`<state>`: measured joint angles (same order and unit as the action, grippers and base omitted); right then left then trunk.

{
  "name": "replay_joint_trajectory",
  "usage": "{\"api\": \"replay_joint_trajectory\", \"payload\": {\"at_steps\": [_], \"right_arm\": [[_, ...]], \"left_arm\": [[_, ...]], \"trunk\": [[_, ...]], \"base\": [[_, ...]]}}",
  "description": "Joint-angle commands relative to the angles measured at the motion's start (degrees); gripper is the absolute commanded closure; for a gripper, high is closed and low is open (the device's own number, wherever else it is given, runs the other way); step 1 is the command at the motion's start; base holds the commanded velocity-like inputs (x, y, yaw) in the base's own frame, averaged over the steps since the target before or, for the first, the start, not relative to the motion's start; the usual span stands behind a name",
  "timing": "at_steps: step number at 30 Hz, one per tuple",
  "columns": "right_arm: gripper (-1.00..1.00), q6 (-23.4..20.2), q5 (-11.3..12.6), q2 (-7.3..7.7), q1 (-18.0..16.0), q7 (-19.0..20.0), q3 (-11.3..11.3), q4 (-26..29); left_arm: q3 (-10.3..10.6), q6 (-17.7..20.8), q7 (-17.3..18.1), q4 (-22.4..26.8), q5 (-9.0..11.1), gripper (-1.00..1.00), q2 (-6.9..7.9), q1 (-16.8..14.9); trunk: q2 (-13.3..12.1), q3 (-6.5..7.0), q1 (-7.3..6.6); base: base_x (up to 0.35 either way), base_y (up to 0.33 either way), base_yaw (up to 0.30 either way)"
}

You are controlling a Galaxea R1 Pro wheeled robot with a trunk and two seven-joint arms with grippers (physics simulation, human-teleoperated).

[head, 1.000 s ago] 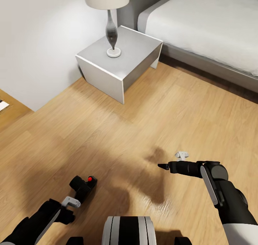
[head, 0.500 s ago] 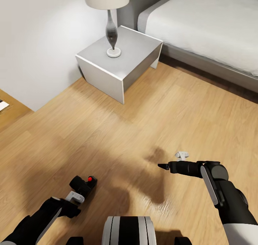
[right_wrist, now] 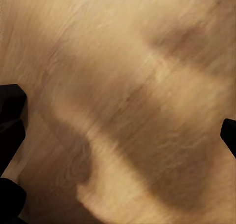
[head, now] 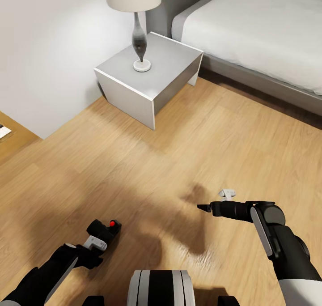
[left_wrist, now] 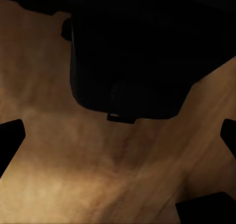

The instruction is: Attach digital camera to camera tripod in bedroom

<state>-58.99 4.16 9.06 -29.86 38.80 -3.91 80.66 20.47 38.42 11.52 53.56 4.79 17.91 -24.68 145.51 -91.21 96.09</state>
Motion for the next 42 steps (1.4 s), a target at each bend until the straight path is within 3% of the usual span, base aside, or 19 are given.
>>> {"api": "replay_joint_trajectory", "payload": {"at_steps": [1,42], "right_arm": [[-1.00,-0.4,0.4,0.00,0.0,-0.1,0.0,0.0],[-1.00,-0.5,0.3,0.08,0.0,0.0,0.0,0.0]], "left_arm": [[0.2,0.3,-0.2,0.1,0.5,-1.00,0.05,0.0],[0.6,0.9,-0.4,-0.6,0.4,-1.00,-0.25,0.0]], "trunk": [[0.0,-0.03,-0.01],[0.0,-0.03,-0.01]], "base": [[0.000,0.000,0.000],[0.062,0.000,0.000]]}}
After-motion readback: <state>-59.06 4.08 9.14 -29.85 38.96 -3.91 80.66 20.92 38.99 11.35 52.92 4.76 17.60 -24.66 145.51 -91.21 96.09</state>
